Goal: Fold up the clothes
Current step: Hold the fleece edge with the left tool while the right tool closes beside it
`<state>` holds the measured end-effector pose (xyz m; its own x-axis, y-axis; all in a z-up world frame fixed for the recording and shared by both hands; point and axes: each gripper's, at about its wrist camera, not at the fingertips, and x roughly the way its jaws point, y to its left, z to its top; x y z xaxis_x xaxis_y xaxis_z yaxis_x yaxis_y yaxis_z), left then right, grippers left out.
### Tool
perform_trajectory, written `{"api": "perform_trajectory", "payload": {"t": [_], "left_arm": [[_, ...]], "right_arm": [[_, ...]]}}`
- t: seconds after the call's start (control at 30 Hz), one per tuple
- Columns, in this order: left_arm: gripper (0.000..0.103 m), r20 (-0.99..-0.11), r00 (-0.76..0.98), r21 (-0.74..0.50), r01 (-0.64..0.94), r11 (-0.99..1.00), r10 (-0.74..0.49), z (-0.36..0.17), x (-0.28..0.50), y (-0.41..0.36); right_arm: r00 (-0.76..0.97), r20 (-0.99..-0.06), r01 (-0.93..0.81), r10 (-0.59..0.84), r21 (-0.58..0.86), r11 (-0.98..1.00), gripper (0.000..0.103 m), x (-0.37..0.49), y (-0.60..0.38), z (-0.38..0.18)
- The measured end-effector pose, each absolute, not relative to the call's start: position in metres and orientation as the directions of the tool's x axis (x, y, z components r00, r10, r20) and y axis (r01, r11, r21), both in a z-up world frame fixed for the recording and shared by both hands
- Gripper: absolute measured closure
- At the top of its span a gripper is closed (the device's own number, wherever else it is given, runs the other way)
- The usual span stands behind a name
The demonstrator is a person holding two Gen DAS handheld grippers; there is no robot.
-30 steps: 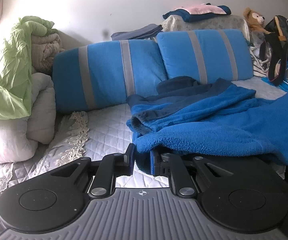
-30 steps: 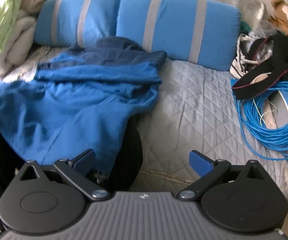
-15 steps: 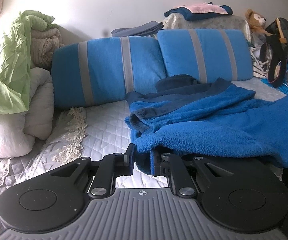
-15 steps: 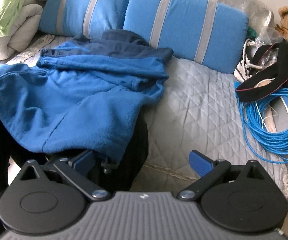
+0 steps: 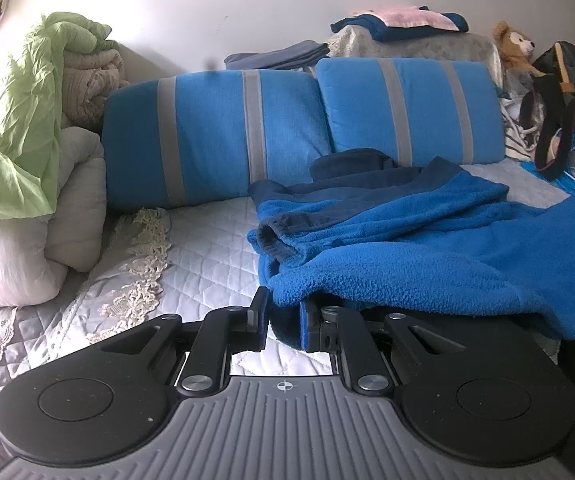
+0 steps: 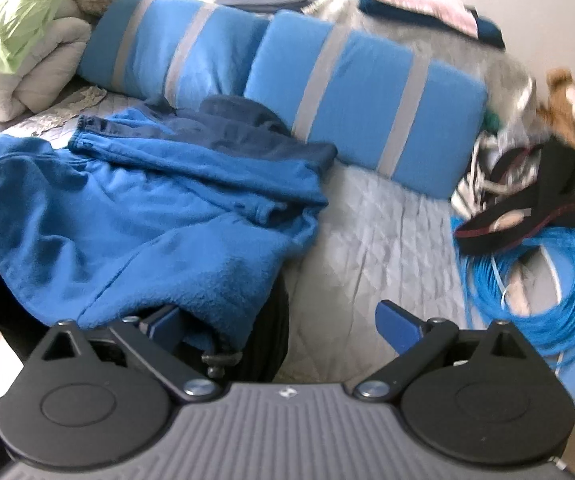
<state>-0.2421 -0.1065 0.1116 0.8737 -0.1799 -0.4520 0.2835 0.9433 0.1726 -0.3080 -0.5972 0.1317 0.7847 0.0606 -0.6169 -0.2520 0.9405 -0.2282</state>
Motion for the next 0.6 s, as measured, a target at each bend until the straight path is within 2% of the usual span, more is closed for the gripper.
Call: {"api": "perform_trajectory", "payload": {"t": [0.17, 0.27, 0.4, 0.47, 0.53, 0.6], "left_arm": [[0.088, -0.455, 0.872, 0.168, 0.283, 0.944, -0.18, 0.111, -0.242, -0.106], [0.088, -0.457, 0.871, 0.169, 0.283, 0.944, -0.179, 0.111, -0.243, -0.106], [0.088, -0.458, 0.871, 0.171, 0.284, 0.943, -0.179, 0.112, -0.242, -0.106], [0.088, -0.458, 0.871, 0.171, 0.283, 0.944, -0.178, 0.112, -0.242, -0.106], [0.088, -0.456, 0.872, 0.174, 0.281, 0.944, -0.176, 0.111, -0.242, -0.106], [0.088, -0.454, 0.875, 0.179, 0.277, 0.944, -0.171, 0.111, -0.242, -0.106]], "right_arm": [[0.831, -0.553, -0.292, 0.053, -0.353, 0.889, 0.012, -0.316, -0.581, 0.13], [0.855, -0.514, -0.323, 0.065, -0.432, 0.842, 0.027, -0.322, -0.57, 0.127], [0.875, -0.48, -0.344, 0.063, -0.525, 0.779, 0.039, -0.329, -0.557, 0.122], [0.88, -0.47, -0.35, 0.065, -0.55, 0.758, 0.051, -0.331, -0.552, 0.119], [0.87, -0.488, -0.36, 0.065, -0.54, 0.761, 0.057, -0.328, -0.552, 0.118], [0.865, -0.499, -0.36, 0.06, -0.532, 0.766, 0.059, -0.326, -0.553, 0.116]]}}
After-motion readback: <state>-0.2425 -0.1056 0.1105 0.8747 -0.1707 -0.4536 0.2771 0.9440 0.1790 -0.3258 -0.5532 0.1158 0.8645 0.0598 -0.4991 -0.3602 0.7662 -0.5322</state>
